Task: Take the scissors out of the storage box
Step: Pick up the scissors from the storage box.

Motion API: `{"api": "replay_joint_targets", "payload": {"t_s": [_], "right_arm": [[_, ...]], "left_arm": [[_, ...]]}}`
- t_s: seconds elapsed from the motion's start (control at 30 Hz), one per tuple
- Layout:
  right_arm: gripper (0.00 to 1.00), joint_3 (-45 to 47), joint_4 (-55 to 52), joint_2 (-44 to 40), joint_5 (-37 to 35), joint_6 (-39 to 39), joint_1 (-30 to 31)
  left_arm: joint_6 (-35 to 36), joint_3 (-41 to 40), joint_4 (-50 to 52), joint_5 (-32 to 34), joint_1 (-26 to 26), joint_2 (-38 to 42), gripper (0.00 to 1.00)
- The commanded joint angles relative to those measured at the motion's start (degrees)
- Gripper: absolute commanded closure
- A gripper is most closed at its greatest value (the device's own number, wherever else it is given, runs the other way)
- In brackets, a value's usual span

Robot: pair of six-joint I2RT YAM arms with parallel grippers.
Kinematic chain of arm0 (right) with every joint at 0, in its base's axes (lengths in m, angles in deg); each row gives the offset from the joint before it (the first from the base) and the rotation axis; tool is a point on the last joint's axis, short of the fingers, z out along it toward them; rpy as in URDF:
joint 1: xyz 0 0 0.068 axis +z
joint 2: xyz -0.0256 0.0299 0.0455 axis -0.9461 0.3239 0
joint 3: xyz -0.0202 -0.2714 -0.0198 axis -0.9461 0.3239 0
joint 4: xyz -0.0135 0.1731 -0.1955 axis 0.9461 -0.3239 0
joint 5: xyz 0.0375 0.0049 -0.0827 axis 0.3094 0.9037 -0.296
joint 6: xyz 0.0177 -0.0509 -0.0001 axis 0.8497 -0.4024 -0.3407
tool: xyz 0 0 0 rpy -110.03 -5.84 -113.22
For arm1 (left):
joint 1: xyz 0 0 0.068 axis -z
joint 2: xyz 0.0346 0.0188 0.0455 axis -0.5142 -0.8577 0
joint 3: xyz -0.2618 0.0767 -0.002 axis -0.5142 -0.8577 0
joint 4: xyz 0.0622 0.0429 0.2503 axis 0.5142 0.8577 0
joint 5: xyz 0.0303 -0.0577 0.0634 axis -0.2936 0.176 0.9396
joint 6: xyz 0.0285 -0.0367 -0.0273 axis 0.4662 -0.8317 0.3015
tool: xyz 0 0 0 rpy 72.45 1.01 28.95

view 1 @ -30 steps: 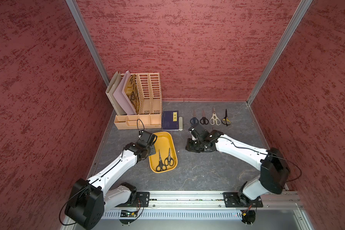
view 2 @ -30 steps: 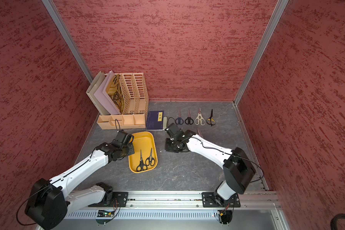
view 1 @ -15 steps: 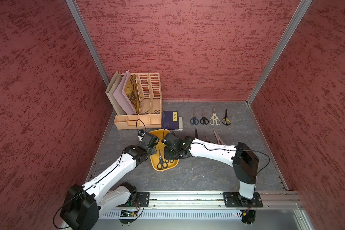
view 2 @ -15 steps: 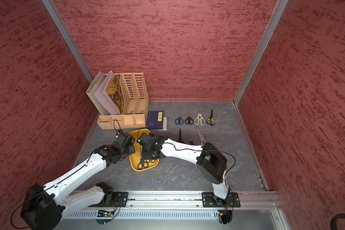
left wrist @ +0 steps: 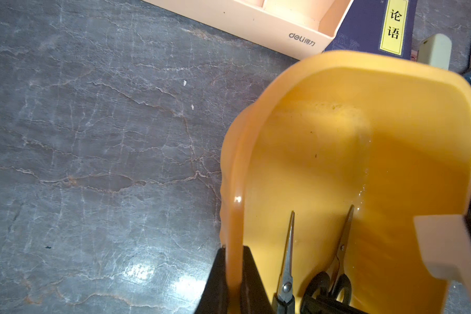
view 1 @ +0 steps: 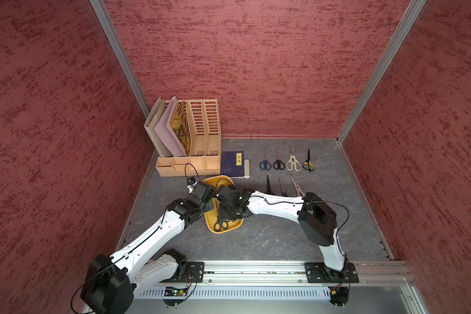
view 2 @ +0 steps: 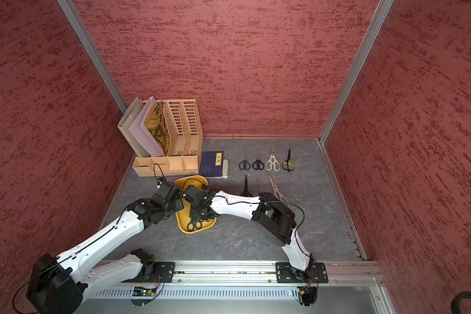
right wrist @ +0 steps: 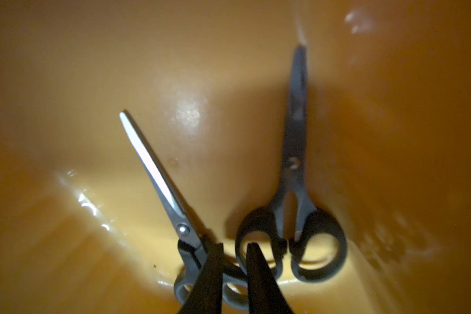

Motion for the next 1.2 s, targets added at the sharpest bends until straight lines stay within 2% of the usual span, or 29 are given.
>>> {"api": "replay_joint_targets", "payload": {"t_s": [0.0, 0.33, 0.57, 1.17], "right_arm": [[0.81, -0.82, 1.13, 1.4, -0.86, 2.99, 0.43], [0.82, 0.62, 2.58, 2.49, -2.48, 5.16, 0.45], [1.0, 2.16, 5.53, 1.11, -3.63, 4.6, 0.58], [1.0, 4.71, 7.7, -9.44, -2.69, -0.39, 0.53]], "left_arm": [[-1.43, 0.03, -0.09, 1.37, 0.16, 1.2, 1.0], [-1.2, -0.9, 0.51, 1.56, 0.1, 3.17, 1.0], [-0.75, -0.53, 0.9, 1.44, -0.46, 3.23, 1.0], [1.14, 1.07, 1.51, -1.5, -4.11, 0.01, 1.0]]}}
